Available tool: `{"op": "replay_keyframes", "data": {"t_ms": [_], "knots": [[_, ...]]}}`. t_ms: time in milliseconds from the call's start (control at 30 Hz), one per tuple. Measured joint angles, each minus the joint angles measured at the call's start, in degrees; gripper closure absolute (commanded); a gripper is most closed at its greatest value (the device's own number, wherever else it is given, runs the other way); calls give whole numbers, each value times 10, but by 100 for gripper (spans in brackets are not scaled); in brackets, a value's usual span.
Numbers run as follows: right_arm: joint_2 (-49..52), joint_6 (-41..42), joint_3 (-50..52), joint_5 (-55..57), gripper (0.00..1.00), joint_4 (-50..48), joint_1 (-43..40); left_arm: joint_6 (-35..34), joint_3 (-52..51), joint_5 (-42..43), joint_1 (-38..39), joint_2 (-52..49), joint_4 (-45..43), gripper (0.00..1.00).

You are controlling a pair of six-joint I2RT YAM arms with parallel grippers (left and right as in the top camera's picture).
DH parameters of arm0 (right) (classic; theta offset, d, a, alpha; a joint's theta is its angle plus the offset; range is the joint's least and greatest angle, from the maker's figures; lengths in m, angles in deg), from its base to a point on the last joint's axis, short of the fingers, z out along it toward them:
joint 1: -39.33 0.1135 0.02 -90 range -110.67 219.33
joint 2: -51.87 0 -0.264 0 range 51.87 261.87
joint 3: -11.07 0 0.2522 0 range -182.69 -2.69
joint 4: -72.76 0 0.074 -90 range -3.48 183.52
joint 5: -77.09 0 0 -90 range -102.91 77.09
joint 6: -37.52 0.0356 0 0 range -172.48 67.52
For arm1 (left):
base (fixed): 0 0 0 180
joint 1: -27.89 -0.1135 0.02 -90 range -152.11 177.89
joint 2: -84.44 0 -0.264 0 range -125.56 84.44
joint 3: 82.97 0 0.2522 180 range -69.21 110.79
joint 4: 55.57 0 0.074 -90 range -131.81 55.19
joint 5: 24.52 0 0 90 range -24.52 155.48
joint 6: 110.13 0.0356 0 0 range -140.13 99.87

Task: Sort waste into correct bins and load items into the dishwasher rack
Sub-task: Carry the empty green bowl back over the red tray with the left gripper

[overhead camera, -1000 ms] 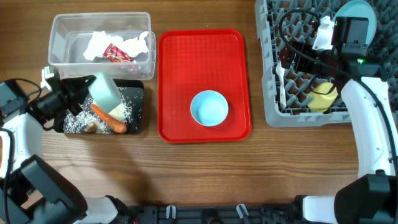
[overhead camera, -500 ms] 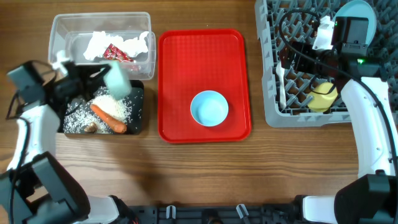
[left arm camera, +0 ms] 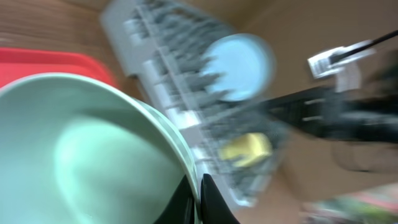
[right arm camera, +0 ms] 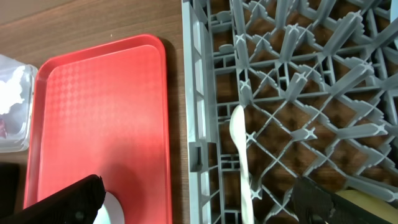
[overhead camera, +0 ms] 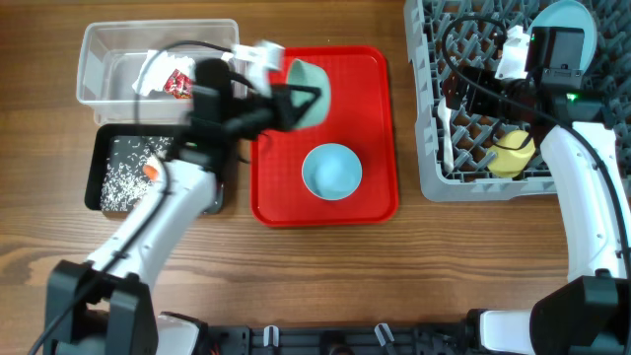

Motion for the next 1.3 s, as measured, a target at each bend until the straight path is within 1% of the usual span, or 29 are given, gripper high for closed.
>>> {"op": "replay_keyframes", "data": {"t_ms": [100, 200, 267, 367, 433, 567, 667, 767, 900, 1033, 1167, 1233, 1267, 1300], "knots": [[0, 0, 0, 0, 0, 1, 0, 71, 0, -167, 75, 0, 9, 96], [0, 0, 0, 0, 0, 2, 0, 132, 0, -291, 115, 0, 10, 96], [0, 0, 0, 0, 0, 2, 0, 165, 0, -347, 122, 0, 10, 96], [0, 0, 0, 0, 0, 3, 0, 192, 2, -384, 121, -6, 12, 96], [0, 0, 0, 0, 0, 3, 0, 205, 3, -392, 121, -19, 11, 96], [0, 0, 0, 0, 0, 3, 0, 243, 6, -405, 124, -84, 12, 95], [0, 0, 0, 0, 0, 3, 0, 264, 6, -411, 141, -118, 18, 94], [0, 0, 0, -2, 0, 3, 0, 271, 6, -411, 150, -120, 39, 92], [0, 1, 0, -7, 0, 2, 0, 274, 6, -411, 150, -120, 84, 86], [0, 2, 0, -16, 0, 1, 0, 275, 6, -411, 150, -121, 101, 86], [0, 2, 0, -20, 0, -1, 0, 275, 6, -411, 150, -122, 101, 74], [0, 2, 0, -40, 1, -12, 0, 266, 6, -413, 150, -122, 101, 66], [0, 0, 0, -59, 0, -20, 0, 255, 6, -416, 149, -121, 101, 59], [0, 0, 0, -84, 0, -32, 0, 240, 6, -418, 146, -119, 103, 55]]}}
